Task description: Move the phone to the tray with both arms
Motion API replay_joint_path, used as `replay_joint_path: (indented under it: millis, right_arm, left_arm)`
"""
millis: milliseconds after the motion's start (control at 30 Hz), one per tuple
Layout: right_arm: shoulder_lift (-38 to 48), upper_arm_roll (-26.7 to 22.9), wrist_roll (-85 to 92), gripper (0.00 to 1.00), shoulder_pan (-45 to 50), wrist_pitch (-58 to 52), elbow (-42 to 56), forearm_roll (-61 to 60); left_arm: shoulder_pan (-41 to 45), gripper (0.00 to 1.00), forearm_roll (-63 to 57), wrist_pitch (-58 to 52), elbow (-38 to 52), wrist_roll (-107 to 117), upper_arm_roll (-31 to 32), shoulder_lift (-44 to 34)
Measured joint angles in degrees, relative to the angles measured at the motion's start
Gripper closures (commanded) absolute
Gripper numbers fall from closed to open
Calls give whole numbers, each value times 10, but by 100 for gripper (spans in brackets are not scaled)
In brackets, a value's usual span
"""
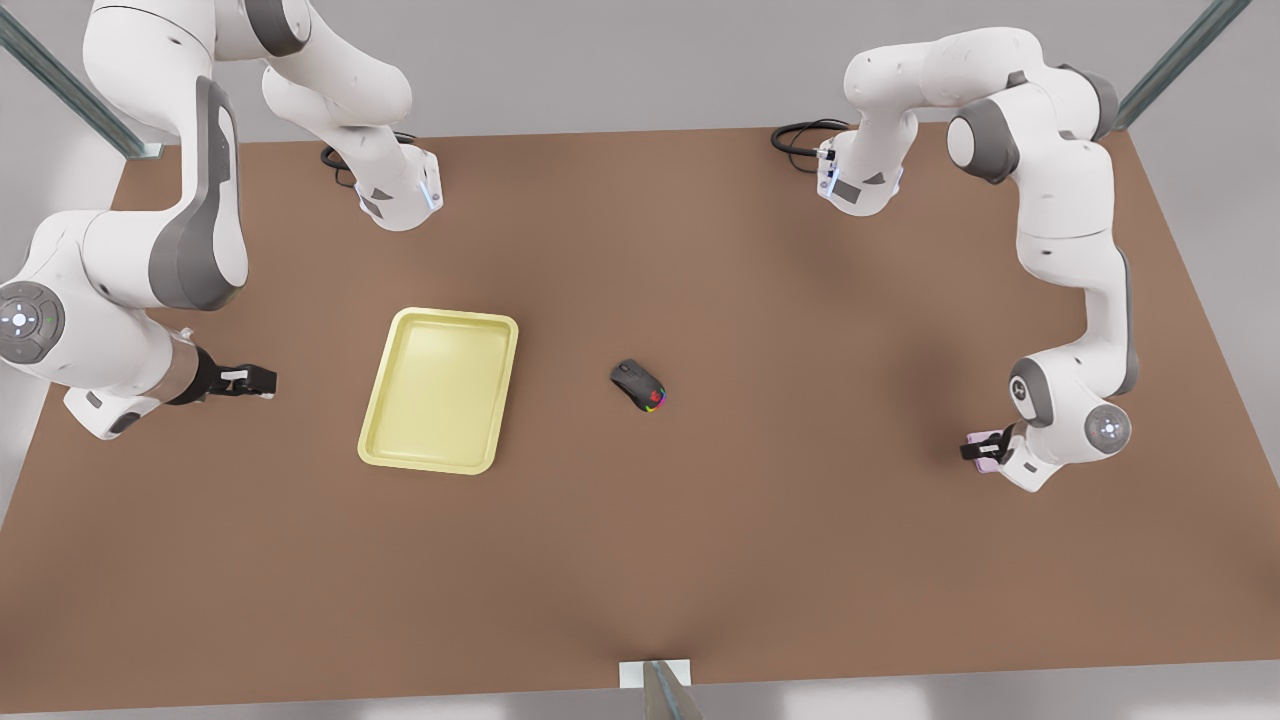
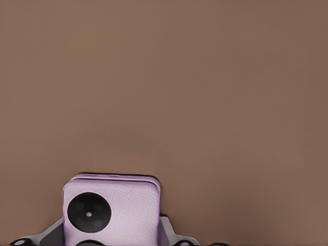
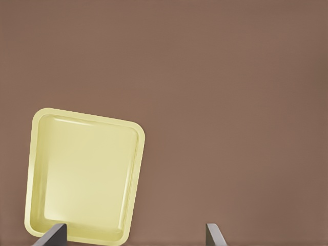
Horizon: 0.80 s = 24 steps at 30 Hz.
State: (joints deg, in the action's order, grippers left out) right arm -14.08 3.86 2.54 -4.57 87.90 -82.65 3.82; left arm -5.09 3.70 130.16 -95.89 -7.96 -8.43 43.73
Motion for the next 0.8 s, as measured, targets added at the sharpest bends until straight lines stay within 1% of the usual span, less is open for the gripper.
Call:
replay_joint_path:
  millis: [300,333,400,467,533,633,700,800]
  right_arm:
    - [0,0,0,0,0,0,-1,0]
    - [0,0,0,0,0,0,-1,0]
    - [0,0,0,0,0,0,-1,0]
    - [0,0,0,0,0,0,-1,0]
    - [0,0,1,0,0,0,-1,0]
    - [0,0,0,0,1,0,0,0]
    - [0,0,0,0,2,0,0,0]
    - [0,1,-1,0,4,0,0,0]
  left_arm:
    - [0,21,1,-8,1,4,0,-10]
    - [3,21,1,-10,1,6,7,-20]
    - [30,21,0,-20,1,19,30,-49]
    - [79,21,0,-31,3,41,46,-67]
    - [123,21,-3,-39,18,77,84,-71]
    - [224,21,-6,-66,110,147,109,-28]
    - [281,21,-6,-82,187,200,112,28]
    - [312,21,-5,-96,272,277,113,79]
